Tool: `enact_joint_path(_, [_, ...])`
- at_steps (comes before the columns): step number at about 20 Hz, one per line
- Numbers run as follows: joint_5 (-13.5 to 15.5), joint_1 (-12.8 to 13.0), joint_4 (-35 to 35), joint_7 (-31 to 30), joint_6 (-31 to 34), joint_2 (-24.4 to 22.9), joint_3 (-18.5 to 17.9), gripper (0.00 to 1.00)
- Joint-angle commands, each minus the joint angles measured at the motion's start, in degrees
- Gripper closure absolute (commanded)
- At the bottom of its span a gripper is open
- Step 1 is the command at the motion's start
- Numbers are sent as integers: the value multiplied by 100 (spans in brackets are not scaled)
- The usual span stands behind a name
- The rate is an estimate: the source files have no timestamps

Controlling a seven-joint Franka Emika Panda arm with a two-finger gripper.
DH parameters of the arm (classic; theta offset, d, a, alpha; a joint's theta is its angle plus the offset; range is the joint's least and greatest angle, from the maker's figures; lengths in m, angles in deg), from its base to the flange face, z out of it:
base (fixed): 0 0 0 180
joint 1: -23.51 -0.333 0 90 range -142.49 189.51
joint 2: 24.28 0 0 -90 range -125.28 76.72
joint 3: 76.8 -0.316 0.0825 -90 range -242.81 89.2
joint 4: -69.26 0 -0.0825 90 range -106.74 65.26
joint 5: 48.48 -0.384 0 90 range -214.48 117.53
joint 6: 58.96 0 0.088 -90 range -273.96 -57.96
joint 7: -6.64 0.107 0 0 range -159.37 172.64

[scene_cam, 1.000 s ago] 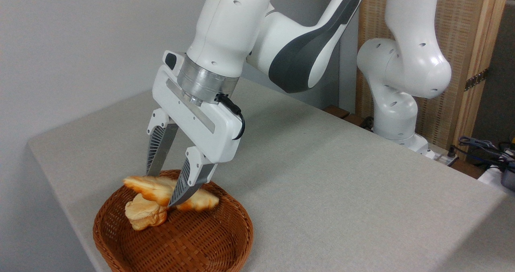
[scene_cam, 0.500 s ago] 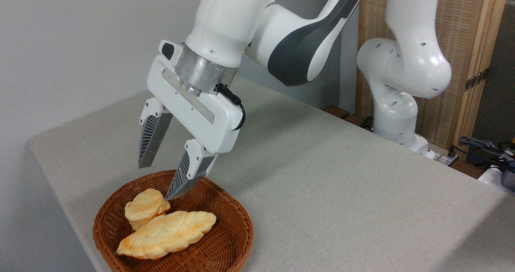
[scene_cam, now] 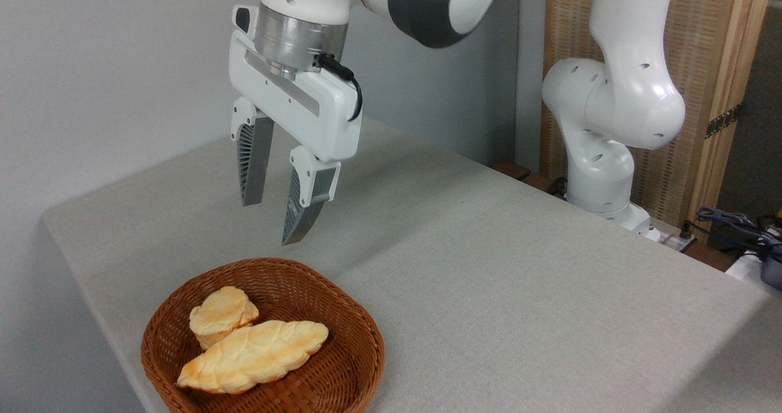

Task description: Put bread into the basket

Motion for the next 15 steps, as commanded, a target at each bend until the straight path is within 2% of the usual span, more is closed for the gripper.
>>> enact_joint_path(1, [-422,12,241,-166,844,37,33,0])
enact_joint_path(3, [-545,12,242,-158,1127,37,68,0])
enact_joint_path(5, [-1009,12,251,-315,1390,54,217,0])
enact_joint_path(7, [-1501,12,242,-744,1628,72,410,0])
enact_joint_path(8, [-1539,12,242,-816,1638,63,385,0])
enact_joint_path(11, [-1267,-5,260,-808,1629,54,341,0])
enact_joint_path(15, [-1056,-23,330,-799,1611,63,315,0])
